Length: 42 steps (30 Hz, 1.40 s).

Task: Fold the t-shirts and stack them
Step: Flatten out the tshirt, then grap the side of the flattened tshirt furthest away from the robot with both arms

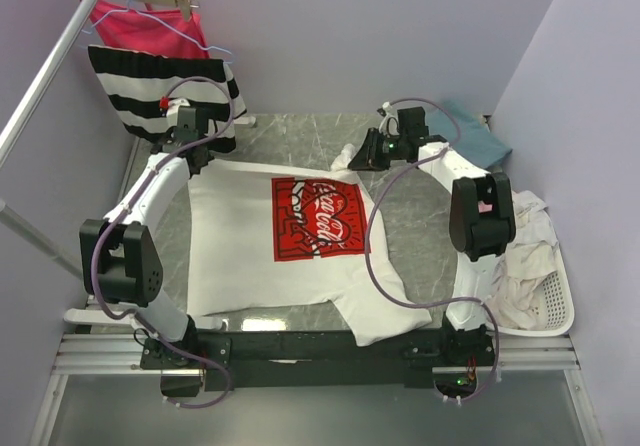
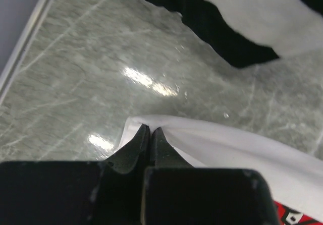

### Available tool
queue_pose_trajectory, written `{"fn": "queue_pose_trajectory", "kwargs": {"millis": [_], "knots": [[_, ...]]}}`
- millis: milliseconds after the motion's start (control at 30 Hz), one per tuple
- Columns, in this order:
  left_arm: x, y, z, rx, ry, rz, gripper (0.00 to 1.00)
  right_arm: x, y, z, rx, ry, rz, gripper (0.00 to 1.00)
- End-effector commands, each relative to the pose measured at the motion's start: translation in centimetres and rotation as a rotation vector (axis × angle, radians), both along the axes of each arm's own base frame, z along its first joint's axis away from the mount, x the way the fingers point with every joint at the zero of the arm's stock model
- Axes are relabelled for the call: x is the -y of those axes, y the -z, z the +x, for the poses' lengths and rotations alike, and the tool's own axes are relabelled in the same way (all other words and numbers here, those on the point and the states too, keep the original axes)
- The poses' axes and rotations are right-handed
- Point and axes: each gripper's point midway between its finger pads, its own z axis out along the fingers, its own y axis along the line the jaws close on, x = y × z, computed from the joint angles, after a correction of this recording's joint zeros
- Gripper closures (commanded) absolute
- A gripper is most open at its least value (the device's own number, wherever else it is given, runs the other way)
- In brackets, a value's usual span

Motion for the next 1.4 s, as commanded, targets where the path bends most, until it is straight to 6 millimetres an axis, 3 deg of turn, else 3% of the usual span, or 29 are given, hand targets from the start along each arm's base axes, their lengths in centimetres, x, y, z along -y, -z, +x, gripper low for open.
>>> {"fn": "queue_pose_trajectory", "kwargs": {"millis": [0,33,67,133,200,333,567,800,1000,1100,1133,1200,1300,1367], "knots": [[-1.7,-1.2,1.9,0.052,-0.042,0.029,0.99,0.5,-2.4,1.7,0.117,0.011,-0.012,0.66],[-1.6,-1.1,2.0,0.046,-0.038,0.024,0.99,2.1,-2.0,2.4,0.129,0.088,-0.073,0.55],[-1.5,-0.3,2.1,0.022,-0.033,0.025,0.99,3.0,-2.1,2.8,0.143,0.119,-0.09,0.51],[-1.4,0.3,2.1,0.005,-0.027,0.025,0.99,4.9,-1.8,3.8,0.158,0.172,-0.119,0.46],[-1.3,0.7,2.1,0.006,-0.02,0.018,0.99,6.0,-0.3,4.7,0.114,0.184,-0.134,0.46],[-1.3,1.1,2.2,-0.005,-0.015,0.02,0.99,5.6,3.3,6.0,0.015,0.167,-0.13,0.48],[-1.4,1.8,2.0,-0.025,-0.016,0.028,0.99,3.8,5.3,6.6,-0.048,0.132,-0.042,0.48],[-1.4,2.0,2.0,-0.035,-0.01,0.027,0.99,1.7,7.8,4.2,-0.115,0.016,-0.049,0.48],[-1.3,2.4,2.2,-0.044,0.0,0.019,0.99,1.3,9.7,1.8,-0.184,-0.044,-0.141,0.48],[-1.2,2.8,2.2,-0.055,0.005,0.017,0.99,0.9,10.4,1.3,-0.2,-0.072,-0.18,0.53],[-1.1,2.8,2.3,-0.055,0.006,0.016,0.99,0.9,10.5,1.4,-0.205,-0.07,-0.185,0.73],[-1.1,3.0,2.2,-0.061,0.008,0.016,0.99,1.2,10.5,1.9,-0.192,-0.048,-0.199,0.96],[-1.3,3.0,2.1,-0.065,0.006,0.02,0.99,2.0,9.5,2.4,-0.155,-0.002,-0.232,1.0],[-1.4,2.8,2.1,-0.063,0.003,0.025,0.99,3.5,7.4,2.4,-0.097,0.061,-0.283,1.0]]}}
